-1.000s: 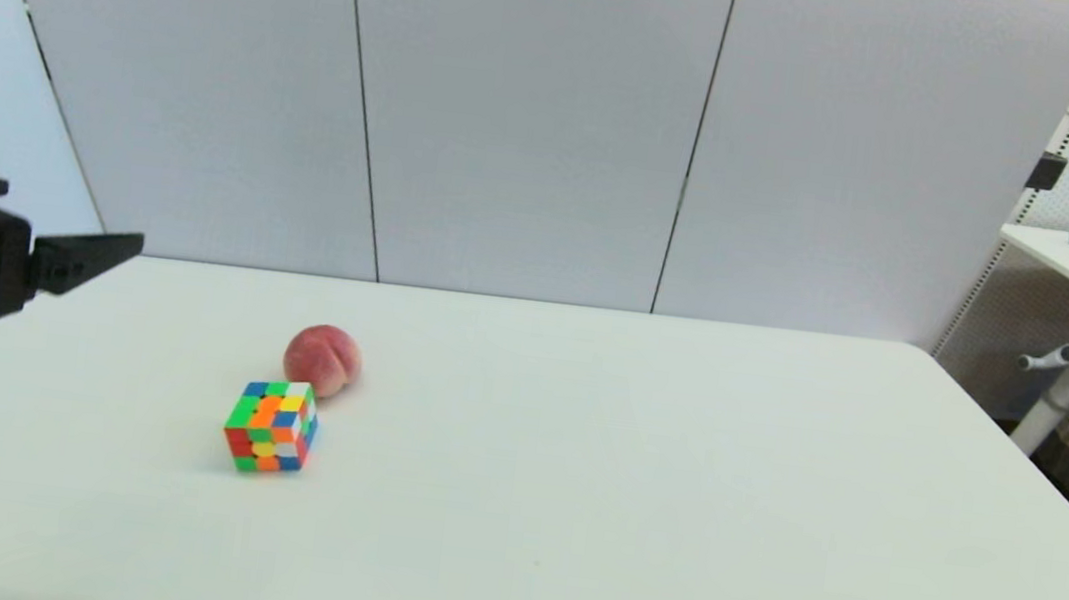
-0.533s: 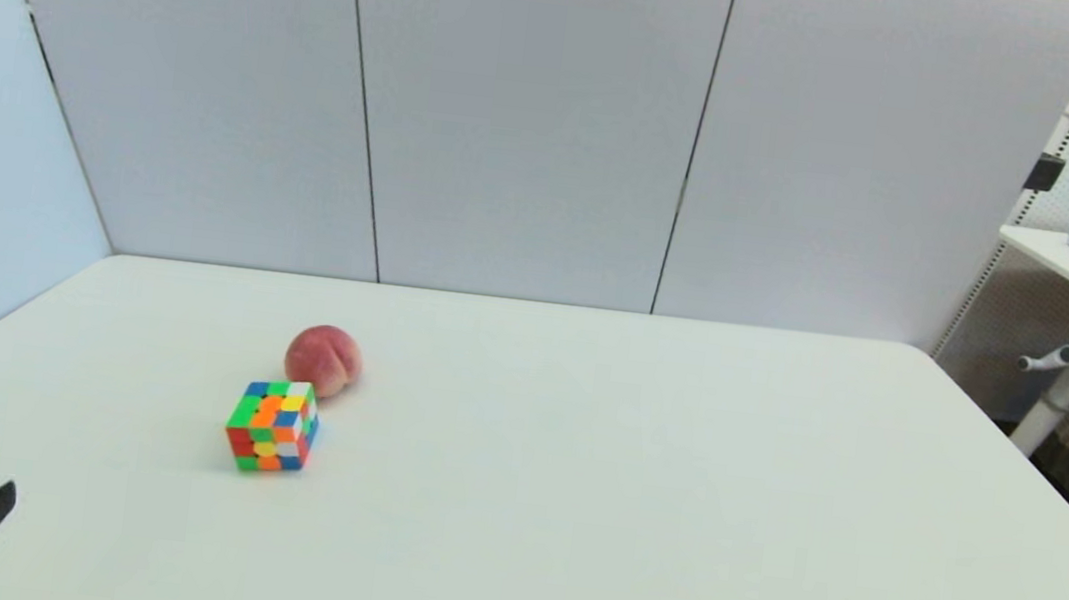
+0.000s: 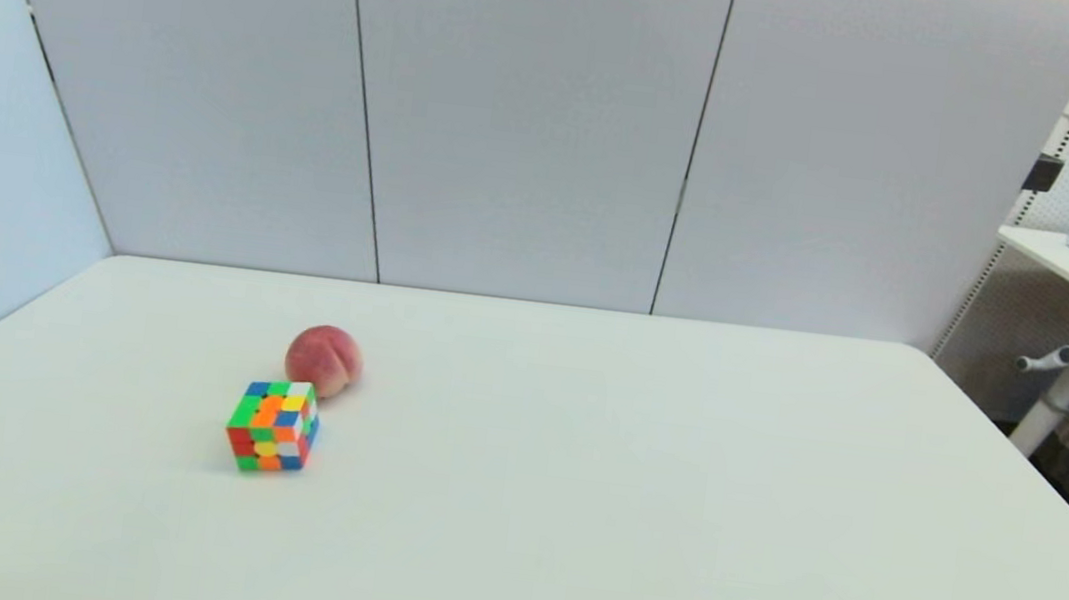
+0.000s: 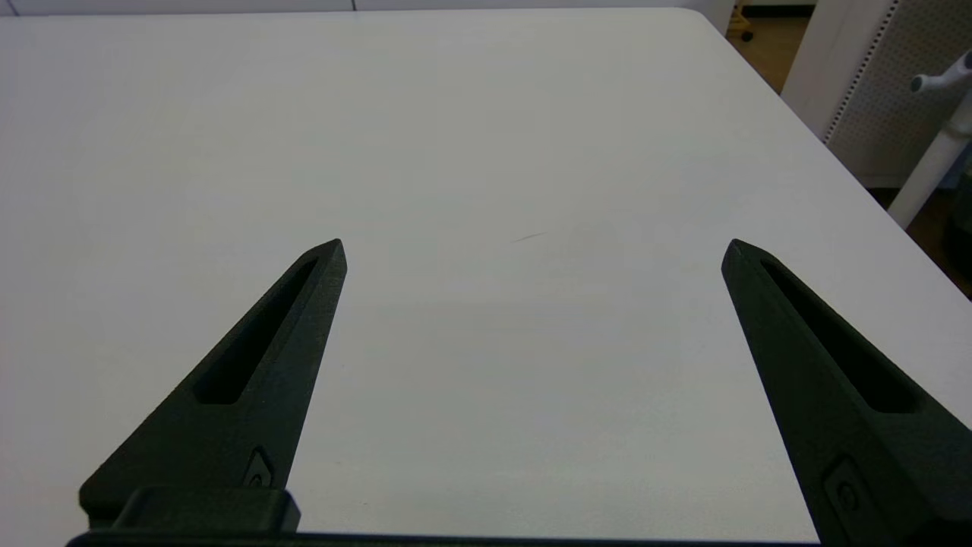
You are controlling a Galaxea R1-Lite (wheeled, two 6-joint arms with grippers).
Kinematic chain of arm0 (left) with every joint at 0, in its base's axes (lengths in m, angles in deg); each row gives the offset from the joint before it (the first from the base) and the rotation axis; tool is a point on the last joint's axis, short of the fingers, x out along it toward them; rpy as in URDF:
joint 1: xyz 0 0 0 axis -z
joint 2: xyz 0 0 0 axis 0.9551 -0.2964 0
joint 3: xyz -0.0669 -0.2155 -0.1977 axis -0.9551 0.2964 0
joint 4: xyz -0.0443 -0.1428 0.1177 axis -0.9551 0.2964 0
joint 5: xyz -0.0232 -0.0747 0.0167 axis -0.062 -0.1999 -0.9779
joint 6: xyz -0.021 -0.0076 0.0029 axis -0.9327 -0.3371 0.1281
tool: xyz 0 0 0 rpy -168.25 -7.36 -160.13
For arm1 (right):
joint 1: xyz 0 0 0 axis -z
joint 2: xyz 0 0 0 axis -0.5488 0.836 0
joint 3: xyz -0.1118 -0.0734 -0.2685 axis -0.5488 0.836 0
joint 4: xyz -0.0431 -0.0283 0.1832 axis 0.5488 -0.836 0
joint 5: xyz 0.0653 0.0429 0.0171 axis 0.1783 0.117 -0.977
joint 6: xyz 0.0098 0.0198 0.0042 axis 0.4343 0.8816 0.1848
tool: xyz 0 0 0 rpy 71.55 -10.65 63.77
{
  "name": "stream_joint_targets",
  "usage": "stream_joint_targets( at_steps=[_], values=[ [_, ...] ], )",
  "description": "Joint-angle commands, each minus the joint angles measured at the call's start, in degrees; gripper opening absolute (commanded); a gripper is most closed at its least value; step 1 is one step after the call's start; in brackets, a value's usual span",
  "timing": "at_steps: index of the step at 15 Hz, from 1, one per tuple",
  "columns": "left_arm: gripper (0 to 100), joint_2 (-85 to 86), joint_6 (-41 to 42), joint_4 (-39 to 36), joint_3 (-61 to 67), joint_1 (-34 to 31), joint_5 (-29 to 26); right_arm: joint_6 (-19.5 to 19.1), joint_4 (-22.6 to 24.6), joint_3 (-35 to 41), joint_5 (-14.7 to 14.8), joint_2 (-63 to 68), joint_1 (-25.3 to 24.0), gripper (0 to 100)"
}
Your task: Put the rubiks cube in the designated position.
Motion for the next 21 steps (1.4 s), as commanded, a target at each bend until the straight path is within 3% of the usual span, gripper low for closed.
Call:
stream_joint_targets(
  at_steps=[1,17,21],
  values=[
    [100,3.98,1.91,-0.69,0.62,-0.27,-0.99,0.02,-0.02,-0.01,-0.01,0.07,0.00,100],
    [100,4.07,1.12,-0.69,0.70,-0.27,-0.90,0.02,-0.02,-0.01,-0.01,0.07,0.00,100],
    [100,4.07,-3.63,-0.16,0.70,-0.27,-0.19,0.02,-0.02,-0.01,-0.01,0.07,0.00,100]
  ],
)
